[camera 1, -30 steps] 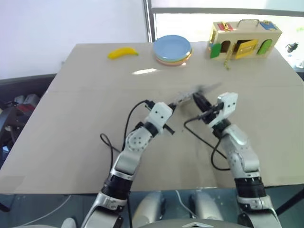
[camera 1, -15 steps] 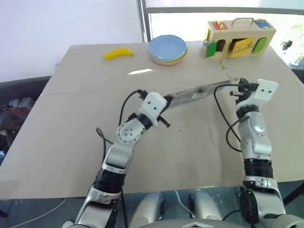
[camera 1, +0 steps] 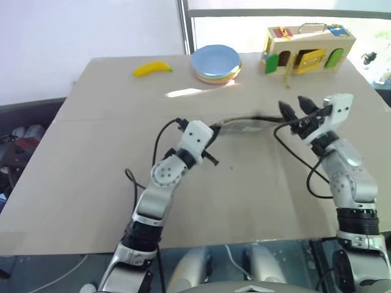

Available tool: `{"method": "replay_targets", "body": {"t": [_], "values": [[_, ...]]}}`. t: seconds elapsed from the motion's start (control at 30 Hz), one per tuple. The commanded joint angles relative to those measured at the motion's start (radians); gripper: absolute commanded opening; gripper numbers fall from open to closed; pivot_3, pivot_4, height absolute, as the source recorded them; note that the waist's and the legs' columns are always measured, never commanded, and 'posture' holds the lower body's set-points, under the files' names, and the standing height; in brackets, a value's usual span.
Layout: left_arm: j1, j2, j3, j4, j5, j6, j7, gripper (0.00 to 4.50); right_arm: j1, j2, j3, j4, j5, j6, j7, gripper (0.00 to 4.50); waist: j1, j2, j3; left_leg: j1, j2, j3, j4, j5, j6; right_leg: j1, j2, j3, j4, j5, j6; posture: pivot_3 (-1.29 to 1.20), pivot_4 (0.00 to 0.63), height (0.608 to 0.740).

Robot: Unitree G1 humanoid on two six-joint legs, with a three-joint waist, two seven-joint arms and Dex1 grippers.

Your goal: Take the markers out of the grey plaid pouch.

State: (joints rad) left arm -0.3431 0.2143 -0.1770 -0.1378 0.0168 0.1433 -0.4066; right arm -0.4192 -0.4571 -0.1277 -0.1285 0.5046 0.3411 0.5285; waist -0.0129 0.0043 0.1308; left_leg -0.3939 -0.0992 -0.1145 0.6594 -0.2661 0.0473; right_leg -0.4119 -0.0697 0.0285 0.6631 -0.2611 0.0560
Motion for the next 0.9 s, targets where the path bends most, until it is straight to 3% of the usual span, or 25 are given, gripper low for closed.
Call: {"method": "replay_targets", "body": {"t": [0.03, 0.13, 0.3, 0.33, 0.67, 0.9], "values": [[0.002, -0.008, -0.004, -0.032, 0.000, -0.013, 0.008, 0.00, -0.004, -0.049, 0.031, -0.064, -0.006, 0.034, 0.068, 3.47, 0.000, 0.000, 0.000, 0.000, 0.000, 0.000, 0.000, 0.000, 0.000, 0.000, 0.000, 0.000, 0.000, 0.000, 0.000, 0.00, 0.150, 0.740], [0.001, -0.011, -0.007, -0.027, 0.002, -0.016, 0.007, 0.00, 0.003, -0.061, 0.046, -0.052, -0.030, 0.041, 0.079, 2.56, 0.001, 0.000, 0.000, 0.000, 0.000, 0.000, 0.000, 0.000, 0.000, 0.000, 0.000, 0.000, 0.000, 0.000, 0.000, 0.00, 0.150, 0.740], [-0.004, -0.014, -0.007, -0.026, 0.001, -0.016, 0.010, 0.00, 0.016, -0.062, 0.056, -0.032, -0.054, 0.077, 0.079, 0.28, 0.003, -0.001, 0.000, 0.000, 0.000, 0.000, 0.000, 0.000, 0.000, 0.000, 0.000, 0.000, 0.000, 0.000, 0.000, 0.00, 0.150, 0.740], [-0.004, -0.014, -0.008, -0.027, 0.001, -0.016, 0.009, 0.00, 0.016, -0.061, 0.058, -0.028, -0.059, 0.084, 0.076, 0.05, 0.003, -0.001, 0.000, 0.000, 0.000, 0.000, 0.000, 0.000, 0.000, 0.000, 0.000, 0.000, 0.000, 0.000, 0.000, 0.00, 0.150, 0.740], [-0.008, -0.016, -0.024, -0.031, 0.001, -0.020, -0.007, 0.00, -0.019, -0.028, 0.068, 0.033, -0.107, 0.146, 0.019, 0.05, 0.001, -0.001, 0.000, 0.000, 0.000, 0.000, 0.000, 0.000, 0.000, 0.000, 0.000, 0.000, 0.000, 0.000, 0.000, 0.00, 0.150, 0.740], [-0.022, 0.007, -0.061, -0.033, -0.016, -0.015, -0.086, 0.00, -0.109, -0.027, 0.150, 0.116, -0.219, 0.150, 0.016, 0.05, 0.001, -0.001, 0.000, 0.000, 0.000, 0.000, 0.000, 0.000, 0.000, 0.000, 0.000, 0.000, 0.000, 0.000, 0.000, 0.00, 0.150, 0.740]]}}
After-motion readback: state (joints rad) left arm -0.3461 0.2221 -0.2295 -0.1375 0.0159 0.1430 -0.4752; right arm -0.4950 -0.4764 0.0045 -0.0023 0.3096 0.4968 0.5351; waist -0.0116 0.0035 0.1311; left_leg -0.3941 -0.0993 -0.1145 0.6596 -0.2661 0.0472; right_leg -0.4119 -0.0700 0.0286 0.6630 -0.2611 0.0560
